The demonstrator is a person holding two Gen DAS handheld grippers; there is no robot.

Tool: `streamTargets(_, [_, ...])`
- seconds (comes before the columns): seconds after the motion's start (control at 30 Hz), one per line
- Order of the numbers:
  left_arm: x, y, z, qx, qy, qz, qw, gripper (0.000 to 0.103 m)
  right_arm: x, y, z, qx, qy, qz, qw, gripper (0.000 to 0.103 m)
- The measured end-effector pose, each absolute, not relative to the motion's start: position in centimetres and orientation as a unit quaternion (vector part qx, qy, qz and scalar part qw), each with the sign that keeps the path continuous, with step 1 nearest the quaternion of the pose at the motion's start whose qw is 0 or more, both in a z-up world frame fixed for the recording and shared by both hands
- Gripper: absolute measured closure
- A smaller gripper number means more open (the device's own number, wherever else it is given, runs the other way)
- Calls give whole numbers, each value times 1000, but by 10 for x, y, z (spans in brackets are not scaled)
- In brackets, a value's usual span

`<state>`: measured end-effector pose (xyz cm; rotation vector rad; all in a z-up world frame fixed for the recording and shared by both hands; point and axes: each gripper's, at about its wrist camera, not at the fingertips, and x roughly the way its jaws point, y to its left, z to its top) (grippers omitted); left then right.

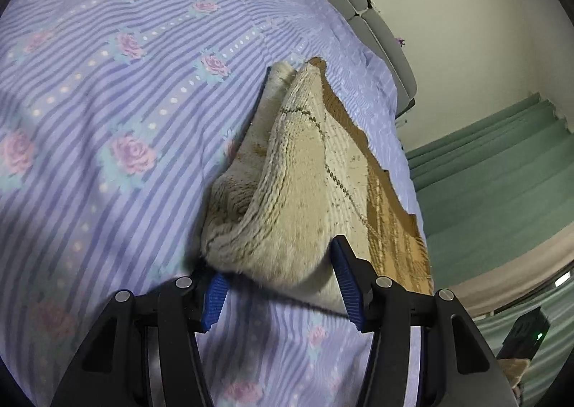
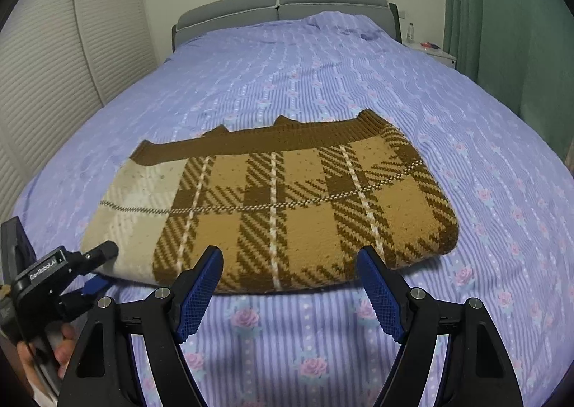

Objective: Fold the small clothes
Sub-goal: 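Grasp the cream end with the left gripper and lift it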

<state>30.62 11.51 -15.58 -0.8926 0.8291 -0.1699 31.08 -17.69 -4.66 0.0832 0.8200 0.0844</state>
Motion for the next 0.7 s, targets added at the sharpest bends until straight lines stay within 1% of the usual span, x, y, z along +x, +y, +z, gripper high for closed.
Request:
streamTargets(0.23, [326, 118, -164, -450, 367, -72, 811, 49, 326, -178, -60, 59, 417, 49, 906, 26])
streamTargets(0.4, [340, 119, -165, -447, 360, -71, 816, 49, 333, -176, -66, 71, 422, 55, 902, 26])
streamTargets(0.47, [344, 122, -162, -445, 360, -74, 817, 61, 334, -176, -65, 71, 421, 58, 902, 26])
streamTargets(0.57, [341, 124, -148, -415, 353, -83, 834, 71, 335, -177, -64, 70, 420, 60, 903, 27])
streamTargets(0.63, [340, 120, -135, -373, 352, -77, 855, 74, 335, -175, -64, 67, 420, 67, 903, 34])
streamTargets(0.7, [339, 113, -118, -329, 345, -69, 877, 75, 337, -171, -64, 63, 422, 80, 901, 52])
